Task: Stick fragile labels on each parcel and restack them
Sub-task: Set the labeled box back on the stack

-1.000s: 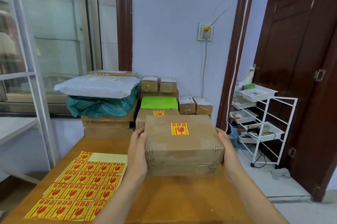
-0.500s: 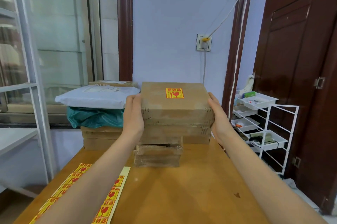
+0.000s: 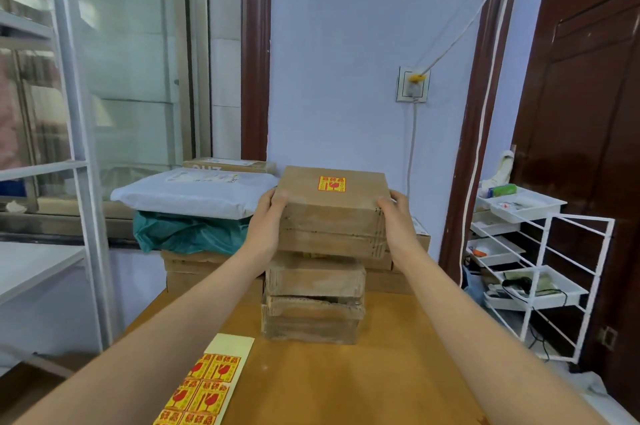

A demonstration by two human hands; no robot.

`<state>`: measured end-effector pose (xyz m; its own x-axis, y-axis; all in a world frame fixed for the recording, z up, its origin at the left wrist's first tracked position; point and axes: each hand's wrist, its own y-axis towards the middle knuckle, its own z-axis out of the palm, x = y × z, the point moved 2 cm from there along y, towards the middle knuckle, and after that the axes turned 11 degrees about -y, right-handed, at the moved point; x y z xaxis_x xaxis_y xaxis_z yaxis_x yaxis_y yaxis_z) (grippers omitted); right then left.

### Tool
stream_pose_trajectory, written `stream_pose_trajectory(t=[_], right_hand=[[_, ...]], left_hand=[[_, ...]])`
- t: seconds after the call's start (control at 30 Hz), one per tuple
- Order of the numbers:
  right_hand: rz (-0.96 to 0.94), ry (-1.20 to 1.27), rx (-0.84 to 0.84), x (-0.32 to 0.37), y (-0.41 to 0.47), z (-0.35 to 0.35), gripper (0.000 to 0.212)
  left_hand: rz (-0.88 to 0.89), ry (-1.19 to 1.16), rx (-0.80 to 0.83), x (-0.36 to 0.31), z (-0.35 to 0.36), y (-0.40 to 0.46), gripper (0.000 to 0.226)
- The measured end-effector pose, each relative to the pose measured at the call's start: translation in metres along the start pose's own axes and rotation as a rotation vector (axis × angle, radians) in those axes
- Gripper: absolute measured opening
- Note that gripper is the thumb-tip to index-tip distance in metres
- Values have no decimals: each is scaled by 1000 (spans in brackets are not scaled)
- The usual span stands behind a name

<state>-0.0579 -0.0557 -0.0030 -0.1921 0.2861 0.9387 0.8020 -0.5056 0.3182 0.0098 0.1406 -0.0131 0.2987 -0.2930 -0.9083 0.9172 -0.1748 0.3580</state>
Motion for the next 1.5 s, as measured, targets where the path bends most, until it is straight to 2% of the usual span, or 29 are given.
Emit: stream_pose_trajectory(t=[0.33, 0.73, 0.97, 1.1, 1.13, 1.23, 1.3, 1.37, 1.5], right_hand=[[71, -11, 104, -32, 45, 10, 30], [45, -11, 286, -46, 69, 13, 49], [75, -68, 295, -52, 59, 6, 58], [90, -121, 277, -54, 50, 1, 53], [95, -134, 258, -55, 47, -1, 58], [139, -226, 196, -67, 39, -9, 94], [161, -273, 162, -75, 30, -15, 100], [192, -311, 117, -78, 18, -20, 94], [166, -520, 61, -89, 1, -35, 51]], left_hand=[[-44, -13, -29, 32, 9, 33, 47], [-107, 152, -141, 51, 3, 44, 55], [-120, 295, -77, 50, -9, 30, 50], [-149, 427, 8, 47, -18, 24, 50], [-155, 456, 30, 47, -20, 22, 49], [-149, 502, 64, 46, -26, 14, 50], [-138, 510, 85, 46, -29, 7, 51], [-105, 568, 72, 48, -32, 0, 47], [169, 799, -85, 45, -38, -17, 21]])
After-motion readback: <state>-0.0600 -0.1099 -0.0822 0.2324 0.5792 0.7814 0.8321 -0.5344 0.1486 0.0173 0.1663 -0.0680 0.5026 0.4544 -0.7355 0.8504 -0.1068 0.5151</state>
